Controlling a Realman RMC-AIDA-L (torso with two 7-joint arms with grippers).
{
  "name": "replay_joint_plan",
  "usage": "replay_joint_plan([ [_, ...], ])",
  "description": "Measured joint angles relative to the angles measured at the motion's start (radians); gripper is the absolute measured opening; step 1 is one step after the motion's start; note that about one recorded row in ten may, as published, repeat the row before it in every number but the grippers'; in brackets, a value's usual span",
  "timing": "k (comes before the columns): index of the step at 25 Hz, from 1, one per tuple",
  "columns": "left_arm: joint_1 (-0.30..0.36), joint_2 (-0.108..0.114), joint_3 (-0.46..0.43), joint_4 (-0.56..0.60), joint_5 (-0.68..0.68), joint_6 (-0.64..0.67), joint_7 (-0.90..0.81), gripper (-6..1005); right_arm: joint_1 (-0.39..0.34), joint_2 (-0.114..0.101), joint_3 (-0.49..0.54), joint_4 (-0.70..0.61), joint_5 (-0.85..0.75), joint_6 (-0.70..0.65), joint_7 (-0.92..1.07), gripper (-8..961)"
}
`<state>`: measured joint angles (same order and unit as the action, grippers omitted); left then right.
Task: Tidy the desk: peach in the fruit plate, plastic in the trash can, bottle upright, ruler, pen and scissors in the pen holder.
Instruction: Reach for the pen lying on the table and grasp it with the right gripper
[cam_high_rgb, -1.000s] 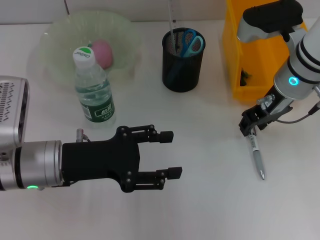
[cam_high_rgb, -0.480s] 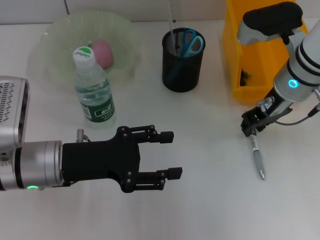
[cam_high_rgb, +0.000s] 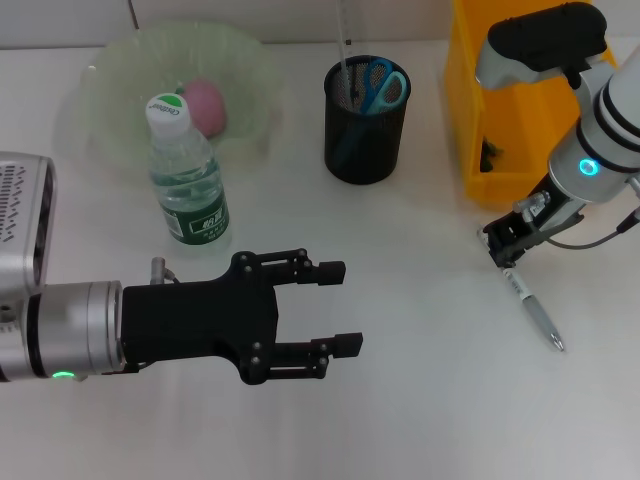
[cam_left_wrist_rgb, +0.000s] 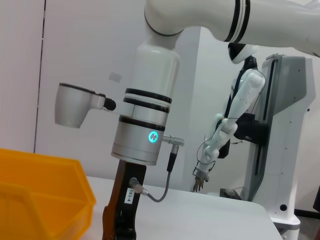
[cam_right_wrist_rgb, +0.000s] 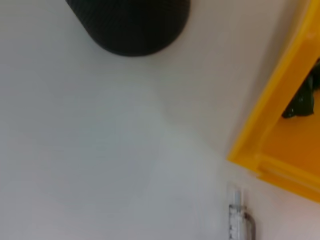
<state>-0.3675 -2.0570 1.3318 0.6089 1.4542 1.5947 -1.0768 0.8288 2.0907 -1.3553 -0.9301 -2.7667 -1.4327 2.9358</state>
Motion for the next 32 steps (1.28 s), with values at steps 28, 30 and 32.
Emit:
replay_joint_plan([
  [28,0.009,-0.006,-0.003,0.000,-0.004,0.031,-0.011,722,-0.138,-0.001,-0.086,-0.212,0.046,-0.058,0.018,345],
  [30,0.008,-0.006,-0.003,0.000,-0.003,0.033,-0.011,722,-0.144,-0.001,-0.084,-0.212,0.047,-0.058,0.019,381],
  [32,0.008,-0.005,-0.003,0.000,-0.003,0.033,-0.011,722,-0.154,0.000,-0.085,-0.212,0.047,-0.057,0.019,416],
])
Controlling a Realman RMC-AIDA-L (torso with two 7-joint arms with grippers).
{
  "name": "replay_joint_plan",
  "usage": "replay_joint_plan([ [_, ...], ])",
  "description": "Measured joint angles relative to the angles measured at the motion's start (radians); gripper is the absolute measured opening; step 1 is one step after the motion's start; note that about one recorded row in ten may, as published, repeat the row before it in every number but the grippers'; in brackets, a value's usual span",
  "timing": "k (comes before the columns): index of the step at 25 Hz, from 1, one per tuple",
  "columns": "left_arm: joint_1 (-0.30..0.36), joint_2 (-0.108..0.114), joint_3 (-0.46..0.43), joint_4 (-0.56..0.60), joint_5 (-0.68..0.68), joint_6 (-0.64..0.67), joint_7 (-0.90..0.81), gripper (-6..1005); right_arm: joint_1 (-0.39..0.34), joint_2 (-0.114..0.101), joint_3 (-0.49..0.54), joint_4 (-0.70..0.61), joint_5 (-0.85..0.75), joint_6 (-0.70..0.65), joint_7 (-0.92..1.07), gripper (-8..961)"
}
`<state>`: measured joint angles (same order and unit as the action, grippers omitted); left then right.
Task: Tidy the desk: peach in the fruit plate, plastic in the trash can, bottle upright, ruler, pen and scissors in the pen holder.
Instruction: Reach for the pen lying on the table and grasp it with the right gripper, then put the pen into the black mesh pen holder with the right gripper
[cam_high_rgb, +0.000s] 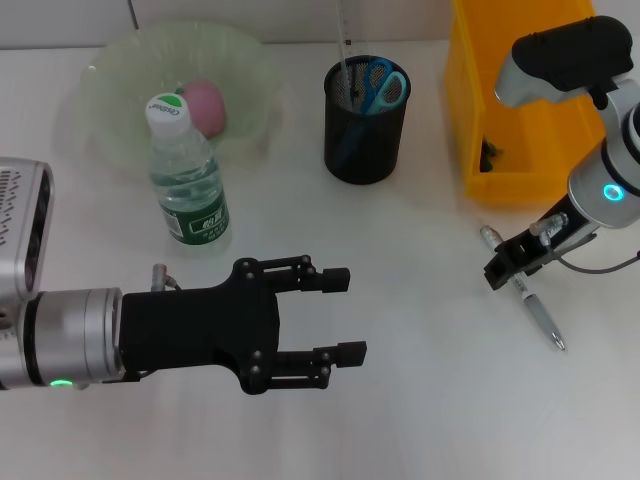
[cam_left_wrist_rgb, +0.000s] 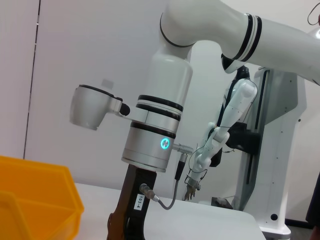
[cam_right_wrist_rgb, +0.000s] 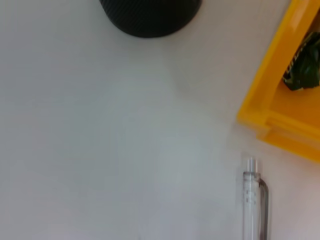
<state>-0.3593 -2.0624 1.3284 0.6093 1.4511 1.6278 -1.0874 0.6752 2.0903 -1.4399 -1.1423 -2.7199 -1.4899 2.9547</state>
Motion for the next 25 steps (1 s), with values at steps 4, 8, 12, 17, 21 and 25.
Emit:
replay_joint_plan([
  [4,0.001,-0.001,0.000,0.000,0.001,-0.003,0.003,722,-0.005,0.000,0.000,0.001,0.000,0.005,0.000,453],
  [8,0.001,-0.001,0.000,0.000,0.001,-0.004,0.004,722,-0.006,0.001,0.000,0.012,0.000,0.011,0.001,385],
  [12,0.000,-0.001,0.000,0.000,0.002,-0.006,0.007,722,-0.008,0.001,0.000,0.014,0.000,0.013,0.001,375],
  [17,-0.002,-0.001,0.000,0.000,0.002,-0.011,0.008,722,-0.011,0.001,-0.001,0.017,0.000,0.016,0.001,314],
  [21,-0.003,-0.001,0.000,0.000,0.002,-0.013,0.009,722,-0.012,0.001,-0.002,0.022,-0.001,0.020,0.001,191],
  [25,-0.003,-0.001,0.000,0.000,0.002,-0.014,0.009,722,-0.021,0.001,-0.002,0.014,-0.001,0.023,0.001,118],
])
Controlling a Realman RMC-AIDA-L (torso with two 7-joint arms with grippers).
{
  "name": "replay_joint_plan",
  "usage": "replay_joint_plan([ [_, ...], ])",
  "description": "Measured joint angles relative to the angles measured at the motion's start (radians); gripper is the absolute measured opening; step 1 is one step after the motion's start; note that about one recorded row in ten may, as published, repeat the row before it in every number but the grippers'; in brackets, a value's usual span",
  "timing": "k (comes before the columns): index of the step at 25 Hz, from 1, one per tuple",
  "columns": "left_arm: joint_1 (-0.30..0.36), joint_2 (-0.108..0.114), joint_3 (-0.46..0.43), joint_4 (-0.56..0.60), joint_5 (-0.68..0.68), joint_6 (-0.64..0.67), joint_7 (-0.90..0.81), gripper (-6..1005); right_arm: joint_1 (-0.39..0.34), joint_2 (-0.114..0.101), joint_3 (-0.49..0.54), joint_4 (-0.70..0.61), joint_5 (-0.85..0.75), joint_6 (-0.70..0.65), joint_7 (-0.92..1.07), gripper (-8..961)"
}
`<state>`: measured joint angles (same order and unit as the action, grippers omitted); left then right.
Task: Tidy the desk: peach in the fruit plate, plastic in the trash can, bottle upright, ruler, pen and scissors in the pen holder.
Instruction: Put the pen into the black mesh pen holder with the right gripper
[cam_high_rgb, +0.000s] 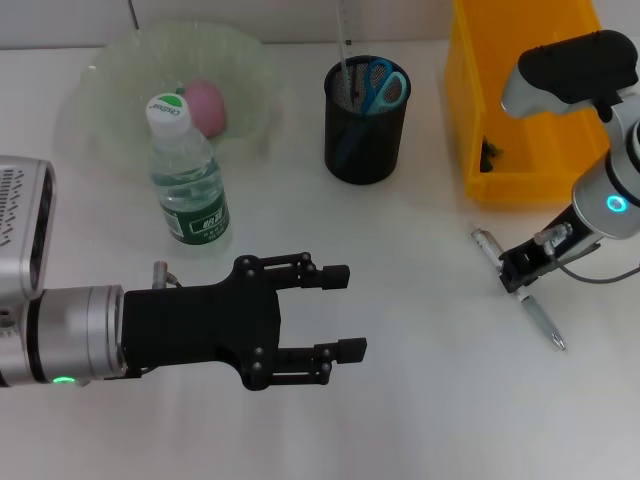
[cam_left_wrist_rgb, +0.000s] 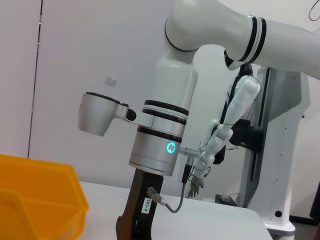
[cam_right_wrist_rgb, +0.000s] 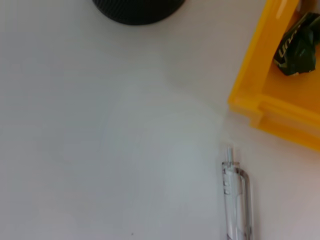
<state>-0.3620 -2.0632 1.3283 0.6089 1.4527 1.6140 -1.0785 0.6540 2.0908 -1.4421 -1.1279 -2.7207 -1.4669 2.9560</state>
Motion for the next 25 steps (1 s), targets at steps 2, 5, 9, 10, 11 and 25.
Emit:
replay_joint_plan([
  [2,0.001,0.000,0.000,0.000,0.000,0.001,0.000,722,-0.021,0.000,0.000,-0.030,0.007,0.001,-0.002,116],
  [5,0.003,0.001,0.000,0.000,-0.001,0.005,-0.005,722,-0.105,-0.006,0.008,-0.184,0.094,0.020,-0.023,114],
  [9,0.010,0.003,-0.005,0.000,-0.007,0.008,-0.008,722,-0.174,-0.007,0.035,-0.302,0.181,0.044,-0.087,112],
  [10,0.012,0.003,-0.010,0.000,-0.007,0.008,-0.008,722,-0.198,-0.006,0.058,-0.336,0.222,0.060,-0.128,111],
  [11,0.012,0.002,-0.013,0.000,-0.007,0.009,-0.008,722,-0.220,-0.005,0.079,-0.357,0.270,0.083,-0.167,115],
  [25,0.007,-0.006,-0.055,-0.034,-0.012,0.004,-0.009,723,-0.095,-0.010,0.150,0.490,1.828,0.533,-1.663,174],
])
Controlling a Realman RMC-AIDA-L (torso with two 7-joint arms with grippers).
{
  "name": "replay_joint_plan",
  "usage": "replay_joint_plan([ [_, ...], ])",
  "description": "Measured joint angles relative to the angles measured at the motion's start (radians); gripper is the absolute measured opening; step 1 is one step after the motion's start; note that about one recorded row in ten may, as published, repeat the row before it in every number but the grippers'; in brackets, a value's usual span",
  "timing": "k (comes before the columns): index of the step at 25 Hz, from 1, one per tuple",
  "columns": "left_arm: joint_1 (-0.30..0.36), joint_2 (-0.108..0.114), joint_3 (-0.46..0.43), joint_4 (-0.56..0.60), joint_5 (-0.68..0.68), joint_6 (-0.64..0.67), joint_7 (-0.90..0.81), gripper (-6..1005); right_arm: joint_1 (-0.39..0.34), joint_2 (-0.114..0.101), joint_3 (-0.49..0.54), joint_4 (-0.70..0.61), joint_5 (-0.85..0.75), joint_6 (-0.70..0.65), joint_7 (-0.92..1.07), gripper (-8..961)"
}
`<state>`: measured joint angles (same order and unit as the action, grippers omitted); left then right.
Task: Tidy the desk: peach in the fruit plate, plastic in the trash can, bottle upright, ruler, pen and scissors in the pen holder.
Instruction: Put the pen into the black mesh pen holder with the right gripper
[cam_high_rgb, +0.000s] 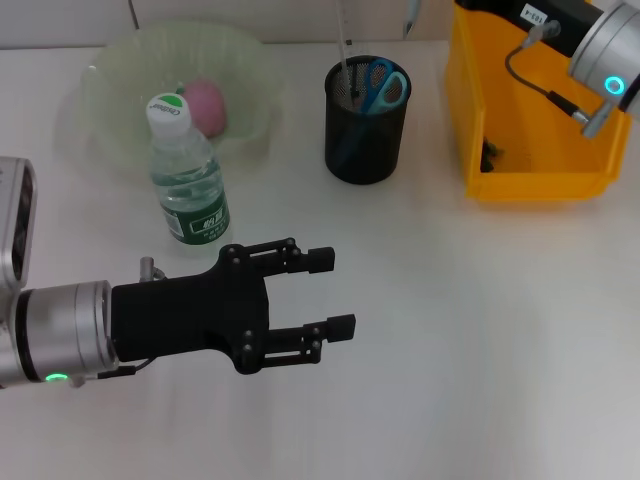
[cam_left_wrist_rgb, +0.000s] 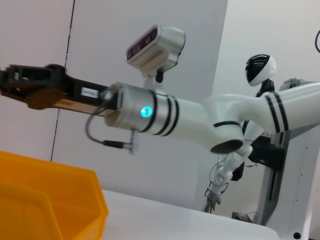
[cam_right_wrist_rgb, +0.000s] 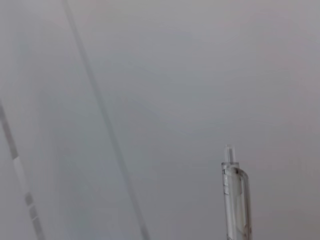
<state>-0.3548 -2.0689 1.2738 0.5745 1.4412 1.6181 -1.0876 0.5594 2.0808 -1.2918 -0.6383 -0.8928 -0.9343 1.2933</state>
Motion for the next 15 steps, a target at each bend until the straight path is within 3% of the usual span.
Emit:
replay_joint_plan([
  [3,0.004,0.000,0.000,-0.003,-0.009,-0.001,-0.001,722,0.102,0.003,0.003,0.175,0.115,0.017,-0.176,187],
  [8,0.005,0.000,-0.001,-0.006,-0.016,-0.001,-0.001,722,0.161,0.008,-0.005,0.263,0.099,0.066,-0.238,208],
  [15,0.003,-0.001,-0.001,-0.015,-0.026,-0.005,-0.001,723,0.160,0.008,-0.012,0.286,0.080,0.069,-0.216,237],
])
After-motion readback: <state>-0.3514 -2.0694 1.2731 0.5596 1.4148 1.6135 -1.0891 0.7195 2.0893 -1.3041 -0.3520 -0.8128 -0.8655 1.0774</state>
